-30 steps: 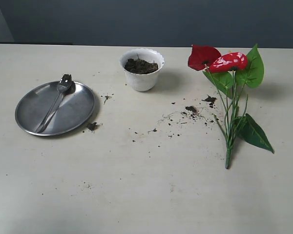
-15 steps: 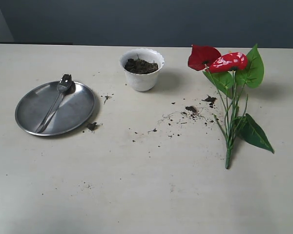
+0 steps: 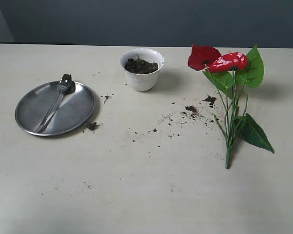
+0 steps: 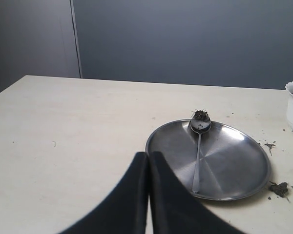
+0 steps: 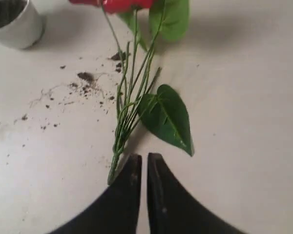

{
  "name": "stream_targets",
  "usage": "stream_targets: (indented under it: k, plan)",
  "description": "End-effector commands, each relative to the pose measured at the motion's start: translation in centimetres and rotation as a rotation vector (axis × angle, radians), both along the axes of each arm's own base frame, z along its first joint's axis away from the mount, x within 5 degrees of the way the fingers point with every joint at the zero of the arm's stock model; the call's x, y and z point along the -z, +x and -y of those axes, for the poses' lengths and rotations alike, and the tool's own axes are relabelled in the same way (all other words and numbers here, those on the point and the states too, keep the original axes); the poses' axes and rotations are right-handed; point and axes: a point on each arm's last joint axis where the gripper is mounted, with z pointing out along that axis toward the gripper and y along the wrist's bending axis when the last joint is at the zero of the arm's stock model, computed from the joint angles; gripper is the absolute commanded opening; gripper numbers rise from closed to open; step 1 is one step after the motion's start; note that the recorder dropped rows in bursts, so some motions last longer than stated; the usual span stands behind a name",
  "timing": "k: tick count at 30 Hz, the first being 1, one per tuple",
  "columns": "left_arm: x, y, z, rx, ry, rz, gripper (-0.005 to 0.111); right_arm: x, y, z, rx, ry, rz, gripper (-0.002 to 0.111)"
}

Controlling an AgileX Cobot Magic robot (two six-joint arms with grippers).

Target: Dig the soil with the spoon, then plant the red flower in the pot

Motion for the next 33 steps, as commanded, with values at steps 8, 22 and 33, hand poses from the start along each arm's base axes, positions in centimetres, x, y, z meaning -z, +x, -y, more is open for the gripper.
stream_targets:
  k: [8,22,33]
  plan:
    - [0.1,0.0,0.0,-0.001,-0.009,0.005,0.001,6.7,7.6,-0.6,-0.02,0.033,-0.143,0.088]
    - [0.1,0.0,0.0,-0.001,-0.009,0.005,0.001,10.6,17.3,-3.9,-0.081,0.037,-0.257,0.085]
    - [0.1,0.0,0.0,-0.001,-0.009,0.005,0.001,13.9,22.2,-6.6,0.01,-0.017,-0.35,0.085]
